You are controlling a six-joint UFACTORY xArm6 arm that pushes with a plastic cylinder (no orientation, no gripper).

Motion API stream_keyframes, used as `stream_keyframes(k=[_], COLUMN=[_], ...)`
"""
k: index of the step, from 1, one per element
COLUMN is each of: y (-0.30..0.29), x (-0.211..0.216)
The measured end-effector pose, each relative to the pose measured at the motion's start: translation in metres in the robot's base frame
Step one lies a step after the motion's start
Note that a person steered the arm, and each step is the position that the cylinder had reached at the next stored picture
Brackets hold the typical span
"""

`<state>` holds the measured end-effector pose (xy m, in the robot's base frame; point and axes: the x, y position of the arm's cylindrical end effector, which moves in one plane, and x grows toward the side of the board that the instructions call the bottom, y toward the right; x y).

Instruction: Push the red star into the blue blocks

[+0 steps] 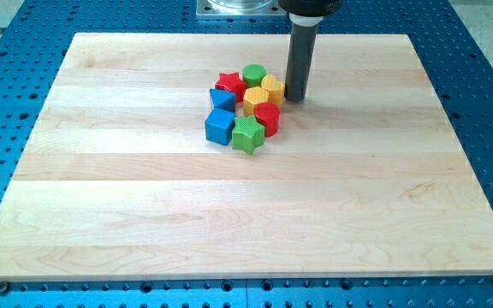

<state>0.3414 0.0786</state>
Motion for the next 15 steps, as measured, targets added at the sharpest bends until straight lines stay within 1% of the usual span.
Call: stream_keyframes(k=[1, 2, 3, 4, 5, 6, 8, 9, 10, 12, 13, 14, 15], y=[0.011, 0.011, -0.003, -0.036, -0.062, -0.077, -0.082, -0.099, -0.113, -0.161, -0.168, -0.166, -0.123], x=[-0.036, -0.081, -0.094, -0.095, -0.075, -0.057, -0.036, -0.022, -0.019, 0.003, -0.002, -0.053, -0.043])
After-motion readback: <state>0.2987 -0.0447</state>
